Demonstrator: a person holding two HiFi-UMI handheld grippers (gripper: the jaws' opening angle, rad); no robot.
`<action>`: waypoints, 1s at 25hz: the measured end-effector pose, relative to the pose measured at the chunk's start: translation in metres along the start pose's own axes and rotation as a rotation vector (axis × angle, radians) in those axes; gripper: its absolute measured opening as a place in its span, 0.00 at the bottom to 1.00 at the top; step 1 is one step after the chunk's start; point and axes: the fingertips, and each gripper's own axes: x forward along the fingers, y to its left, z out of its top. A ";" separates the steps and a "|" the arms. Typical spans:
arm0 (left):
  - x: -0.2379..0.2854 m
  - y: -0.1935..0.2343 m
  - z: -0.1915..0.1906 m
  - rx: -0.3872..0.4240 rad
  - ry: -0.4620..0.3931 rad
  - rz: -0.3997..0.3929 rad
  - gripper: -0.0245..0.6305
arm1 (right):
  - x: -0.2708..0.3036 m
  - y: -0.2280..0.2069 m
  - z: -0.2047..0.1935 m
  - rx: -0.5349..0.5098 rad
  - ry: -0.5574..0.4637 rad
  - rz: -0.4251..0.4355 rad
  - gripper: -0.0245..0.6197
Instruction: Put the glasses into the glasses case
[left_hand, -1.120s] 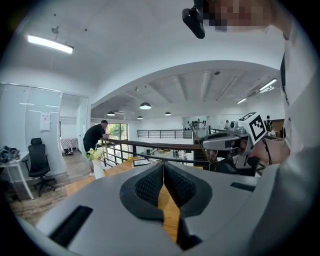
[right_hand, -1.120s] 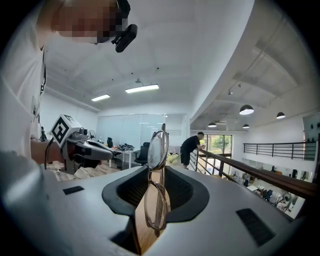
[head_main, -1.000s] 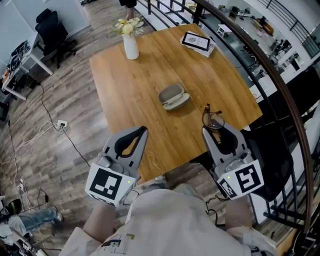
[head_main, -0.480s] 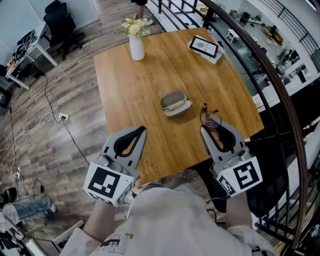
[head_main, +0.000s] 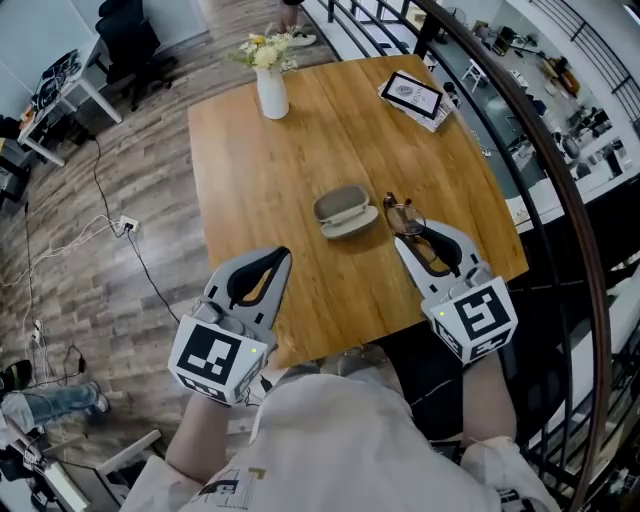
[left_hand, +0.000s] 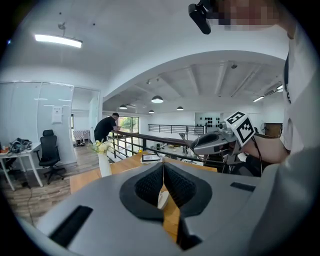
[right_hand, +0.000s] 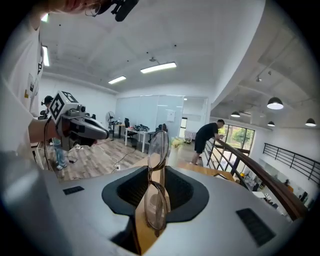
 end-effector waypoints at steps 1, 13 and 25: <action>0.004 0.003 -0.002 -0.006 0.006 0.003 0.07 | 0.007 -0.004 -0.004 -0.010 0.017 0.013 0.23; 0.046 0.043 -0.042 -0.049 0.106 0.056 0.07 | 0.102 -0.030 -0.072 -0.148 0.189 0.165 0.23; 0.110 0.064 -0.112 -0.097 0.182 0.043 0.07 | 0.188 -0.031 -0.168 -0.182 0.288 0.258 0.23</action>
